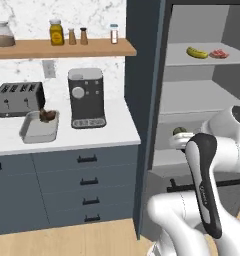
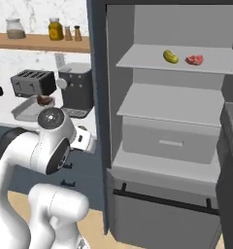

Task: Place one cucumber and one steak in each tupperware on the nearby counter, to pack two identical lunches.

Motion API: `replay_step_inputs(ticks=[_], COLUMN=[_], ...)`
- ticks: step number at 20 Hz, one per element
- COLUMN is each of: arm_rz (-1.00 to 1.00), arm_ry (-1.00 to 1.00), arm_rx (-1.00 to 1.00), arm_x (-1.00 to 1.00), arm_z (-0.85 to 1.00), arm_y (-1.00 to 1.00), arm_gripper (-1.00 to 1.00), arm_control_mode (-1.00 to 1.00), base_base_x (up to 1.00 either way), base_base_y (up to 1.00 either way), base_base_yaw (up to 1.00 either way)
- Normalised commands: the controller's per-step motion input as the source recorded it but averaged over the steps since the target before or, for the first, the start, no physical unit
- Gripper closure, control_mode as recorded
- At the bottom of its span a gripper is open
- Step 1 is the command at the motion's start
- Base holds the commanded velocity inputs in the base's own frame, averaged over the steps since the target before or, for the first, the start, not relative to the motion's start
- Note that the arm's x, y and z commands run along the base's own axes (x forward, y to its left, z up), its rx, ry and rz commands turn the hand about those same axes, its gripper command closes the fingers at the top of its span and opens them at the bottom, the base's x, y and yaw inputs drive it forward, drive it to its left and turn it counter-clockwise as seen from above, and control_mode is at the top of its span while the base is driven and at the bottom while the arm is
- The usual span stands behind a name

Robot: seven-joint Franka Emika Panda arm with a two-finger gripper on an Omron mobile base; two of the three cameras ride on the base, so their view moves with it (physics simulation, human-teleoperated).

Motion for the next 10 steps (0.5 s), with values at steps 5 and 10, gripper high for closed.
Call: replay_step_inputs(ticks=[5,10], arm_rz=[0.0,0.0], arm_ry=[0.0,0.0], arm_rx=[0.0,0.0], arm_x=[0.0,0.0], arm_z=[0.0,0.0], arm_y=[0.0,0.0], arm_gripper=[1.0,1.0], arm_control_mode=[1.0,1.0], base_base_x=[0.0,0.35], base_base_y=[1.0,1.0], base_base_yaw=[0.11,0.03])
